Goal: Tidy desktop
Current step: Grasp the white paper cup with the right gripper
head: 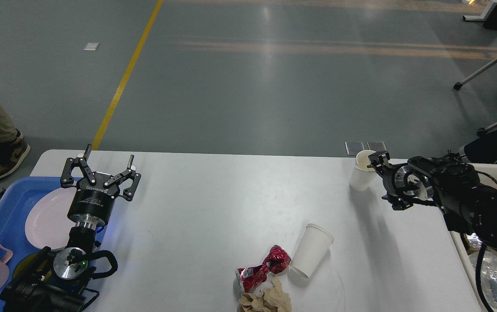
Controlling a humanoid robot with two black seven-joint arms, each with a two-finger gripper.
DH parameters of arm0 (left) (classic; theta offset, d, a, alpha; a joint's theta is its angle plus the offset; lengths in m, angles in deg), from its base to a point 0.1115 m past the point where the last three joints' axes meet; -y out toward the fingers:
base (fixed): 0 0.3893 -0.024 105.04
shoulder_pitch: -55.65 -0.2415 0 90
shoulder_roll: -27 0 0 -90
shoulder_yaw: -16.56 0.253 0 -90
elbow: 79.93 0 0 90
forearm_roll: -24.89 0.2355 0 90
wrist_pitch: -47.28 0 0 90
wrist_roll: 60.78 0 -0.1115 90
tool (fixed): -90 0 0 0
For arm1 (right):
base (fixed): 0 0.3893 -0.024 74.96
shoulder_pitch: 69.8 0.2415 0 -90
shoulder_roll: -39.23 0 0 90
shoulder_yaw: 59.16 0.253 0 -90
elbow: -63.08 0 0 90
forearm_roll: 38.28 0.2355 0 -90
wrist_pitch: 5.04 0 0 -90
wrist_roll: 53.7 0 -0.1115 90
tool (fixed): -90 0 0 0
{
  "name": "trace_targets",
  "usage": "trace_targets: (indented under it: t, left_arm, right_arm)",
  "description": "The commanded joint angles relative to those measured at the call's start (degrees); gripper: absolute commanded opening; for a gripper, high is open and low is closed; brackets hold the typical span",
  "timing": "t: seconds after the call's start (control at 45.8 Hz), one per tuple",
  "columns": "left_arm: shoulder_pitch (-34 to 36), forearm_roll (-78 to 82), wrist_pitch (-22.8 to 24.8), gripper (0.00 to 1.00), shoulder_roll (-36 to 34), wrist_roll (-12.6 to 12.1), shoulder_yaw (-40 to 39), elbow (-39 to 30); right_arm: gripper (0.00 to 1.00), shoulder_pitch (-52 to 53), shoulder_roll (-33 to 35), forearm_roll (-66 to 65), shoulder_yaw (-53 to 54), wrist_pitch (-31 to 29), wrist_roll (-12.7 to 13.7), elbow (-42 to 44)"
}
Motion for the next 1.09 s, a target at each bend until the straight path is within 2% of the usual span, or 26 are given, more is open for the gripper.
trace_targets:
  t: [0.0,0.066,0.153,0.24,0.328,0.437,0.874,1.071]
  left_arm:
    - [-0.1,0.0,0.0,0.96,-0.1,0.0,0.0,0.0]
    - [0.0,0.0,0.0,0.96,0.0,0.0,0.0,0.0]
    - [0.0,0.0,0.0,0.96,0.0,0.0,0.0,0.0]
    - [0.0,0.0,0.0,0.96,-0.1,0.0,0.0,0.0]
    - [0.0,0.0,0.0,0.96,-0.1,0.0,0.0,0.0]
    - [0.0,0.0,0.0,0.96,-0.1,0.0,0.0,0.0]
    - [0.0,0.0,0.0,0.96,0.0,0.0,0.0,0.0]
    - [0.0,0.0,0.0,0.96,-0.1,0.0,0.0,0.0]
  right_arm:
    - [0.96,-0.2,-0.4,-0.1,0.0,-0.2,0.0,0.0]
    - [0.92,-0.4,-0.5,-0.1,-0.1,-0.2,0.0,0.0]
    - [0.78,-0.5,-0.5,-0.1,0.1,-0.2,0.0,-0.1]
    - [0.53,-0.5,-0.3,-0.1,0.2,-0.3,0.0,-0.8]
    - [0.37,-0.5,-0.1,-0.3,0.2,-0.3,0.0,-1.4]
    - [0.0,-0.1,0.1,-2.0,0.2,-0.2,0.0,-3.9]
    - [0.0,1.2,0.9,-3.1,0.9,0.7,0.5,-6.1]
    - [0.0,4.8,3.9,-3.3,0.8,0.7,0.6,-11.3]
